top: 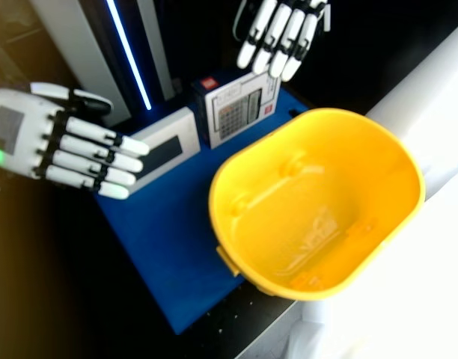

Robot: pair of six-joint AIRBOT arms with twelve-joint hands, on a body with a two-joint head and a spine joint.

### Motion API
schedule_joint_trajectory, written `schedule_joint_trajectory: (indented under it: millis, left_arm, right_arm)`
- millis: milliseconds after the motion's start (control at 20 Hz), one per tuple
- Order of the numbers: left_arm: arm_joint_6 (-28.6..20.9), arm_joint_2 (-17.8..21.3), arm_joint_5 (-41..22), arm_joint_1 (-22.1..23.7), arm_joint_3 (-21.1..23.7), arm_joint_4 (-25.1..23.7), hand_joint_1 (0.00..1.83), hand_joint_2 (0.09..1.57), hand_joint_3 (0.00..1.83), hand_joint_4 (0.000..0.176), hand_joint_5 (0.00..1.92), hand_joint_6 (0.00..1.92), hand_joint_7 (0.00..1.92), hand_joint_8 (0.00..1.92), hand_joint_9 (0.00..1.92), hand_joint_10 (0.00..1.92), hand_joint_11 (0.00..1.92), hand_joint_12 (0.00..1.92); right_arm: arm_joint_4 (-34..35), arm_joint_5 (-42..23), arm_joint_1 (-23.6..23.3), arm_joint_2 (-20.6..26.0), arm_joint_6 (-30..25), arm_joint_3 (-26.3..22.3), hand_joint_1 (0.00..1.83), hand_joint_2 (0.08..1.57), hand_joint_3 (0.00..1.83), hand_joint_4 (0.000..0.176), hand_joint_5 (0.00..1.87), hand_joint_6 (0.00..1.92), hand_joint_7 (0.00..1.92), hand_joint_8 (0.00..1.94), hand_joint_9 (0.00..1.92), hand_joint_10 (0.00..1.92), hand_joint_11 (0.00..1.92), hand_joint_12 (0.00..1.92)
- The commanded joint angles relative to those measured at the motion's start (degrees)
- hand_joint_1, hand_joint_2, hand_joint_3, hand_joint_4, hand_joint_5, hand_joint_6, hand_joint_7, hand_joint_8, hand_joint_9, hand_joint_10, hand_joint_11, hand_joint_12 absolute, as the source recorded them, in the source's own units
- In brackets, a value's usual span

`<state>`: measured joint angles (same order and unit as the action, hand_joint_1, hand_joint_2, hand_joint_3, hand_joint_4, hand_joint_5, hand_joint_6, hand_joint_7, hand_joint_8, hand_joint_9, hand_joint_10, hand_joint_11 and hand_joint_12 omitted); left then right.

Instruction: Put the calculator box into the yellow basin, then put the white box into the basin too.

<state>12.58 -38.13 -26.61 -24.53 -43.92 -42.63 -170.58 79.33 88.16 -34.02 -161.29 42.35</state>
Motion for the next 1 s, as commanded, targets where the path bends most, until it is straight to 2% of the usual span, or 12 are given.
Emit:
schedule_joint_trajectory:
  millis: [0, 150, 250, 300, 450, 550, 700, 800, 850, 900, 950]
  left_arm:
    - [-0.3, -0.2, -5.9, 0.5, 0.0, 2.0, 0.74, 0.78, 0.01, 0.0, 0.32, 0.04, 0.3, 0.03, 0.14, 0.39, 0.0, 1.07]
    - [-0.3, -0.2, -5.5, 0.5, 0.0, 1.9, 0.75, 0.79, 0.0, 0.0, 0.31, 0.02, 0.29, 0.02, 0.14, 0.41, 0.0, 1.12]
    - [-0.2, -1.1, -4.5, -0.2, -0.5, 1.8, 0.73, 0.79, 0.0, 0.0, 0.3, 0.01, 0.28, 0.01, 0.12, 0.38, 0.0, 1.01]
    - [-0.3, -2.0, -4.0, -1.0, -1.0, 2.0, 0.78, 0.78, 0.0, 0.0, 0.32, 0.01, 0.29, 0.01, 0.14, 0.38, 0.0, 1.08]
    - [-0.3, -5.3, -2.4, -5.1, -3.7, 4.1, 0.68, 0.83, 0.01, 0.0, 0.34, 0.01, 0.33, 0.02, 0.2, 0.4, 0.0, 1.29]
    - [-1.3, -7.4, -1.2, -7.8, -5.6, 4.7, 0.64, 0.82, 0.0, 0.0, 0.38, 0.02, 0.4, 0.03, 0.25, 0.44, 0.0, 1.4]
    - [-4.0, -10.1, -0.5, -11.7, -8.1, 5.1, 0.63, 0.81, 0.0, 0.0, 0.41, 0.02, 0.45, 0.03, 0.29, 0.45, 0.0, 1.43]
    - [-5.1, -11.0, -0.5, -12.7, -8.8, 5.1, 0.65, 0.84, 0.01, 0.0, 0.44, 0.02, 0.47, 0.02, 0.3, 0.42, 0.0, 1.43]
    - [-5.5, -11.0, -0.9, -12.9, -8.9, 5.1, 0.73, 0.89, 0.02, 0.0, 0.5, 0.03, 0.52, 0.03, 0.34, 0.43, 0.0, 1.46]
    - [-5.5, -10.9, -1.4, -13.1, -9.0, 5.5, 0.89, 0.98, 0.01, 0.0, 0.66, 0.06, 0.67, 0.06, 0.51, 0.54, 0.26, 1.52]
    - [-5.5, -10.7, -2.2, -13.3, -9.1, 6.0, 1.03, 1.03, 0.02, 0.0, 0.76, 0.08, 0.81, 0.1, 0.65, 0.63, 0.46, 1.5]
  right_arm:
    - [-1.6, 6.9, -0.1, -0.1, -0.5, 0.2, 0.63, 0.8, 0.0, 0.0, 0.56, 0.13, 0.54, 0.21, 0.37, 0.58, 0.06, 1.28]
    - [-1.2, 6.9, -0.1, -0.4, -0.5, 0.3, 0.62, 0.81, 0.0, 0.0, 0.57, 0.1, 0.55, 0.17, 0.37, 0.56, 0.05, 1.31]
    - [-0.6, 6.9, -0.1, -1.3, -0.5, 0.8, 0.62, 0.82, 0.0, 0.0, 0.61, 0.08, 0.6, 0.14, 0.43, 0.53, 0.1, 1.31]
    - [0.0, 6.9, -0.1, -1.8, -0.4, 1.2, 0.64, 0.83, 0.0, 0.0, 0.61, 0.07, 0.6, 0.13, 0.42, 0.54, 0.08, 1.34]
    - [1.2, 2.6, -1.3, -4.3, -0.2, 3.0, 0.65, 0.83, 0.0, 0.0, 0.6, 0.05, 0.61, 0.11, 0.42, 0.56, 0.07, 1.37]
    - [1.0, -1.8, -4.3, -6.7, 0.3, 4.6, 0.63, 0.83, 0.0, 0.0, 0.6, 0.03, 0.61, 0.11, 0.32, 0.72, 0.0, 1.45]
    - [-0.4, -6.4, -8.1, -10.3, 0.3, 6.6, 0.69, 0.82, 0.0, 0.0, 0.63, 0.03, 0.63, 0.13, 0.31, 0.86, 0.06, 1.48]
    - [-0.6, -6.7, -8.5, -10.8, 0.3, 6.8, 0.84, 0.91, 0.01, 0.0, 0.69, 0.06, 0.67, 0.16, 0.38, 0.84, 0.09, 1.49]
    - [-0.6, -6.7, -8.5, -10.8, 0.3, 6.8, 1.02, 1.0, 0.01, 0.0, 0.83, 0.15, 0.78, 0.37, 0.5, 0.98, 0.25, 1.54]
    - [-0.7, -6.7, -8.5, -10.7, 0.3, 6.8, 1.17, 1.11, 0.01, 0.0, 0.89, 0.86, 0.92, 0.97, 0.73, 1.06, 0.52, 1.56]
    - [-0.9, -6.6, -8.6, -10.6, 0.2, 6.9, 1.33, 1.14, 0.0, 0.0, 0.88, 1.04, 0.9, 1.1, 0.82, 1.28, 0.66, 1.57]
